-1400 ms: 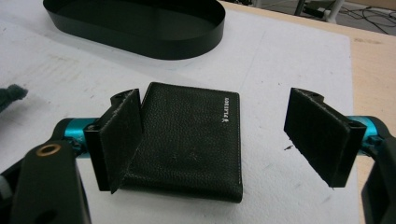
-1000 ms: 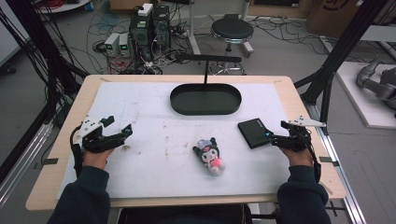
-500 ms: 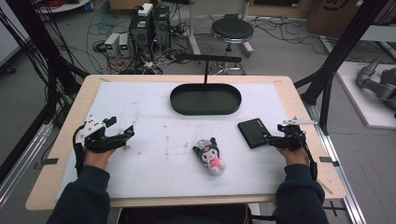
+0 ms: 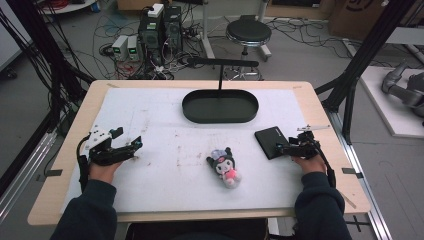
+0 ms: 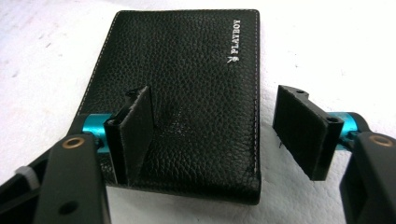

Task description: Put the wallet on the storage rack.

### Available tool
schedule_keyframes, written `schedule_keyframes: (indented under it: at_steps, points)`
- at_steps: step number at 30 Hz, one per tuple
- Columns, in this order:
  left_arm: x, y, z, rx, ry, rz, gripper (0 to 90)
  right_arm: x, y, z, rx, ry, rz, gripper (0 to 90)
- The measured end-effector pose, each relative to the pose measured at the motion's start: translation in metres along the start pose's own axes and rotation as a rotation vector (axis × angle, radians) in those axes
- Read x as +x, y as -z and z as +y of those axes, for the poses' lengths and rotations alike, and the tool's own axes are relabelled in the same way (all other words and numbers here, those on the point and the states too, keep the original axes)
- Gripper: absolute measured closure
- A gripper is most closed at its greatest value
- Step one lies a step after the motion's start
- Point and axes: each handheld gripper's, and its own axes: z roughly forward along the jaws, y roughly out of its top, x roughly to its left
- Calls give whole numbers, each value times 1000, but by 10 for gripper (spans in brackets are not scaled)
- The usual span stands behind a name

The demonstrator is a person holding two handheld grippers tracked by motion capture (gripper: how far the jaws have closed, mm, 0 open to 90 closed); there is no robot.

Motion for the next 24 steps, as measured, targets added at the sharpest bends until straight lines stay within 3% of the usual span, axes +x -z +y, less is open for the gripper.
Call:
schedule_keyframes:
  at_steps: [1,4,6,10,14,18,21,24]
  points:
    - [0,0,0,-1,0,0,202,0,1,0,2,4,26,378]
    - [0,0,0,1,-4,-2,206,1,1,1,3,11,21,381]
    - [1,0,0,0,-1,0,207,2,1,1,2,21,12,392]
    - [3,0,0,3,3,9,208,5,7,3,-1,53,-30,505]
    - [2,-1,-1,4,4,7,214,5,9,3,-3,70,-39,574]
    - [2,0,-1,5,5,11,219,8,14,4,-16,92,-52,796]
    - [3,0,-1,7,5,14,219,10,16,5,-29,101,-53,822]
    - [3,0,-1,9,6,14,219,9,18,5,-39,68,-22,840]
